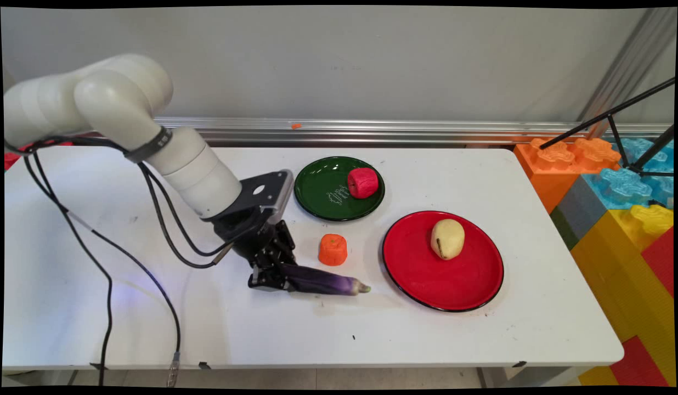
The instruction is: Place the picked object on the table
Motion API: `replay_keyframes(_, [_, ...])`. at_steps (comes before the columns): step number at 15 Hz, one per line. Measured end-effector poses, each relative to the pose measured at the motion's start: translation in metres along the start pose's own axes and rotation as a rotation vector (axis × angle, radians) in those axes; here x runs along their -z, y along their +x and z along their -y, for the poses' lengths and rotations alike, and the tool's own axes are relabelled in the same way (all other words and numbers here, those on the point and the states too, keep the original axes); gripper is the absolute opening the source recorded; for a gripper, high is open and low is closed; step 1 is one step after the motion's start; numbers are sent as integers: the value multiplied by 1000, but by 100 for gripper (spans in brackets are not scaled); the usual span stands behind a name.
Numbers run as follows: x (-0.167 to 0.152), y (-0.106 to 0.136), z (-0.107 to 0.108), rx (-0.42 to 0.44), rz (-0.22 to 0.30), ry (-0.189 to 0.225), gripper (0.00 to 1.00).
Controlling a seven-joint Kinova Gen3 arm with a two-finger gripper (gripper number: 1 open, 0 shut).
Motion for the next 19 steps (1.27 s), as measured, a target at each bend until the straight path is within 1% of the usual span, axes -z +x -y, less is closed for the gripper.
replay_keyframes(4, [-15, -17, 4, -6, 10, 7, 0])
replay_keyframes(7, [-25, -25, 5, -9, 14, 11, 0])
replay_keyframes(13, [-32, -29, 7, -12, 8, 21, 0])
replay_keyframes(14, [-33, -29, 8, -12, 4, 22, 100])
replay_keyframes(19, [-33, -24, 8, -6, -8, 20, 100])
